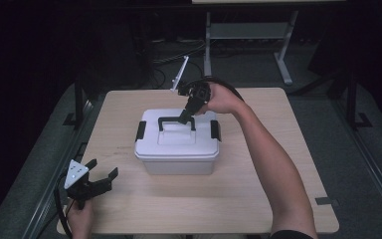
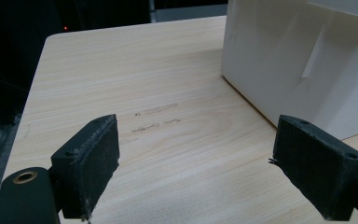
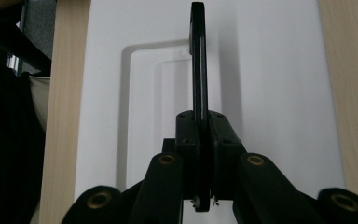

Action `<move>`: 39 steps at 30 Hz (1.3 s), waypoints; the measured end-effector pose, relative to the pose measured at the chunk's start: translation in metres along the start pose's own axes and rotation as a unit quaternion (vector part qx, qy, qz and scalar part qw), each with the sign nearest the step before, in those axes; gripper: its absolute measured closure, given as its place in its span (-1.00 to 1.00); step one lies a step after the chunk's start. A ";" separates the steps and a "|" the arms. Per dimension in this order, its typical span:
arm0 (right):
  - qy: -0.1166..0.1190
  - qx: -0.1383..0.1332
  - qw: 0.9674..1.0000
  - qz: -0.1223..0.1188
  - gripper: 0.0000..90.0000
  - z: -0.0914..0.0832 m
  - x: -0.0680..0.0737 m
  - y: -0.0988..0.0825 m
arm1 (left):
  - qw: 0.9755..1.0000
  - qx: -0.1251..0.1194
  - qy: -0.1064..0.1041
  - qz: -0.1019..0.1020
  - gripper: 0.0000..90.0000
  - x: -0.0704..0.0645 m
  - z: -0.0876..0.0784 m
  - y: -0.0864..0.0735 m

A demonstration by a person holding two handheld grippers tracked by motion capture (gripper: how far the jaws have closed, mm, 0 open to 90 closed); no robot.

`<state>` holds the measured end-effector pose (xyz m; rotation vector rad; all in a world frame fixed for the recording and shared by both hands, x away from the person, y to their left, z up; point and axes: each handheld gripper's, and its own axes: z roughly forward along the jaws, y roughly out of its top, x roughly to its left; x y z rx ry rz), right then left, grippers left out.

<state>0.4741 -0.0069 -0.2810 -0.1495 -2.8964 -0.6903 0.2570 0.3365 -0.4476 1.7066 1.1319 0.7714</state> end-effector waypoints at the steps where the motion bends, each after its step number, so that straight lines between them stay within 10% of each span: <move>1: 0.001 -0.001 1.000 0.002 0.86 0.000 0.000 0.000 | 1.000 0.000 0.000 -0.001 -0.70 0.000 0.000 0.000; 39: -0.033 -0.067 0.996 0.057 0.32 -0.037 0.011 -0.044 | 1.000 0.004 -0.002 0.004 -0.70 -0.003 0.000 0.000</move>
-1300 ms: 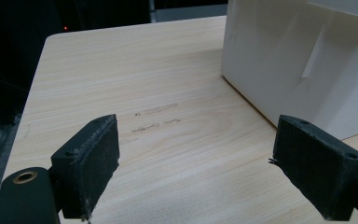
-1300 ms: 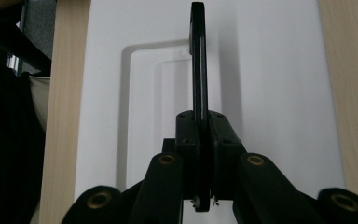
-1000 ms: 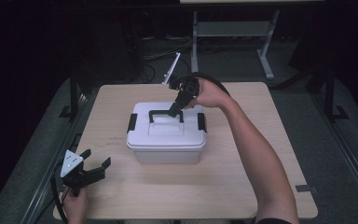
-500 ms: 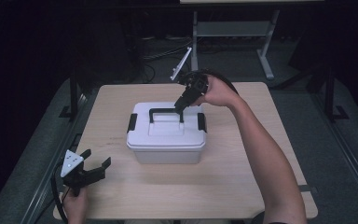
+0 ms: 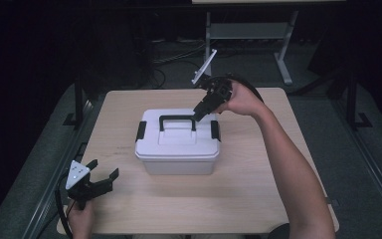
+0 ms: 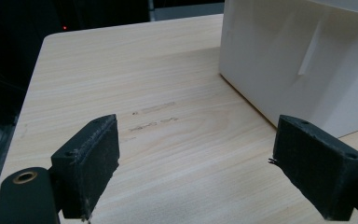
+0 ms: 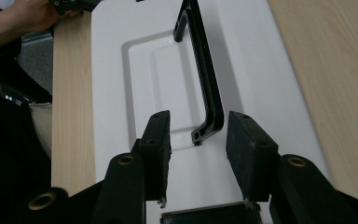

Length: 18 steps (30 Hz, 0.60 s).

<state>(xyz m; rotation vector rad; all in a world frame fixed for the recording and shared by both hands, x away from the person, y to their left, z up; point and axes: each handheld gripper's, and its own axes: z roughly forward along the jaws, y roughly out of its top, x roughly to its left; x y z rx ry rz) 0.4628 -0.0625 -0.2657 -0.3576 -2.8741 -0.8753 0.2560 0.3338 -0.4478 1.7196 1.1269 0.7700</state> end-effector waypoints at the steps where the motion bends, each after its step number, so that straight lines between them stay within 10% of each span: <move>1: -0.001 -0.001 1.000 0.004 0.31 -0.001 0.001 -0.001 | 1.000 0.000 0.000 0.000 -0.70 0.000 0.000 0.000; 18: -0.002 -0.011 0.999 0.031 0.17 -0.007 0.001 -0.025 | 1.000 0.001 0.000 0.003 -0.70 -0.003 0.001 0.001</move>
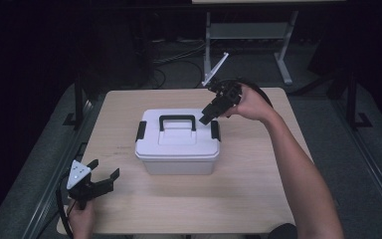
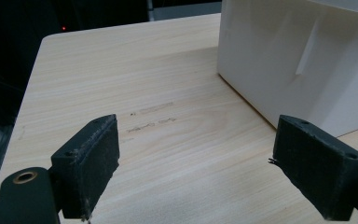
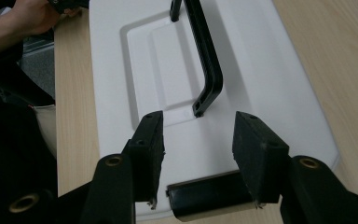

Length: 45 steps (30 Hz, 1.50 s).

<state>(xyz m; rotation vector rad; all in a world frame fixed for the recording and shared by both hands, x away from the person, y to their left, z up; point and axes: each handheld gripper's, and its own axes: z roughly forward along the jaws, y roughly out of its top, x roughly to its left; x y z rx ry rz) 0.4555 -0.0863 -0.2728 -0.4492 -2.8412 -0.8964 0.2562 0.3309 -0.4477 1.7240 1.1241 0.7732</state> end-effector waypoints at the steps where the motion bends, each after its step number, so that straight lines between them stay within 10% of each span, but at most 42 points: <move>1: 0.000 0.000 1.000 0.000 0.17 0.000 0.000 -0.001 | 1.000 0.000 0.000 -0.001 -0.70 0.000 0.000 0.000; 45: -0.017 -0.014 0.998 0.054 0.09 -0.019 -0.001 -0.059 | 1.000 0.004 0.003 -0.001 -0.70 0.004 -0.001 -0.002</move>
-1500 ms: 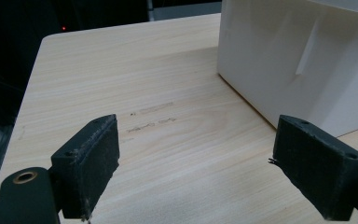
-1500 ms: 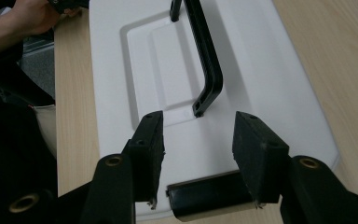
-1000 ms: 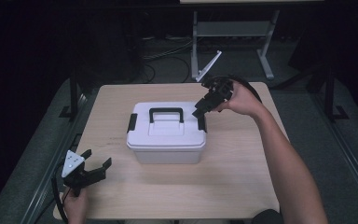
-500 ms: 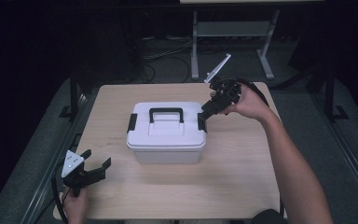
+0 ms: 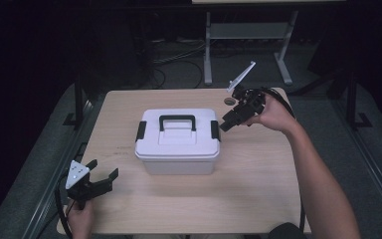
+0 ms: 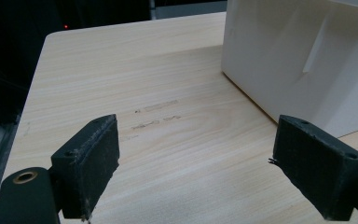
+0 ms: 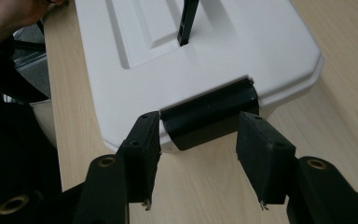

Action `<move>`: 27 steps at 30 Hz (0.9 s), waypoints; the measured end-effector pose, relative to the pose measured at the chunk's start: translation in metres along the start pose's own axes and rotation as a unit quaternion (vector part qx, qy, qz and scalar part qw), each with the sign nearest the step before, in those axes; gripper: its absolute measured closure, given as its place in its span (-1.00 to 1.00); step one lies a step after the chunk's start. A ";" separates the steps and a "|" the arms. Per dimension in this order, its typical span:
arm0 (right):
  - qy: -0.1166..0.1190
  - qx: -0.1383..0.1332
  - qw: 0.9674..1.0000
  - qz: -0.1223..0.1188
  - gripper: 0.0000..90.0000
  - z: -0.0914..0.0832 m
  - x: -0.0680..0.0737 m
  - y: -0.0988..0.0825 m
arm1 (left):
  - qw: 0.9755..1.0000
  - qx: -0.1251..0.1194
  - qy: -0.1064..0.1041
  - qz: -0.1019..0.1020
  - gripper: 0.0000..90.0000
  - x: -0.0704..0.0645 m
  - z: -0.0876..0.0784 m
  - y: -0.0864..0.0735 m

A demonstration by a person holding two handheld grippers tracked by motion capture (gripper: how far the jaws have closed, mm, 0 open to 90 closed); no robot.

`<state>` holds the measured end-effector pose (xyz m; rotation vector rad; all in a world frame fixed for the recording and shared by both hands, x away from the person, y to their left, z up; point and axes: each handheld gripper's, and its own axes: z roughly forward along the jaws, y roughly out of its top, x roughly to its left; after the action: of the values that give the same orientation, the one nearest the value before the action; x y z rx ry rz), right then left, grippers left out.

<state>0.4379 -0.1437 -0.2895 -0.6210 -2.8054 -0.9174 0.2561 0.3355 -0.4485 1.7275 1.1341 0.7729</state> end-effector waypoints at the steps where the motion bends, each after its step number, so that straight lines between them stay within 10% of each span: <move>1: 0.000 0.002 1.000 0.000 0.09 0.000 0.000 -0.001 | 1.000 0.000 0.000 0.000 -0.70 0.000 0.000 0.000; 27: 0.008 -0.002 1.000 0.023 0.07 0.008 -0.005 -0.026 | 1.000 -0.002 0.003 -0.004 -0.70 0.001 -0.002 -0.001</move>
<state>0.4316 -0.1599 -0.3118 -0.6715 -2.7638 -0.9161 0.2550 0.3372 -0.4485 1.7170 1.1414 0.7762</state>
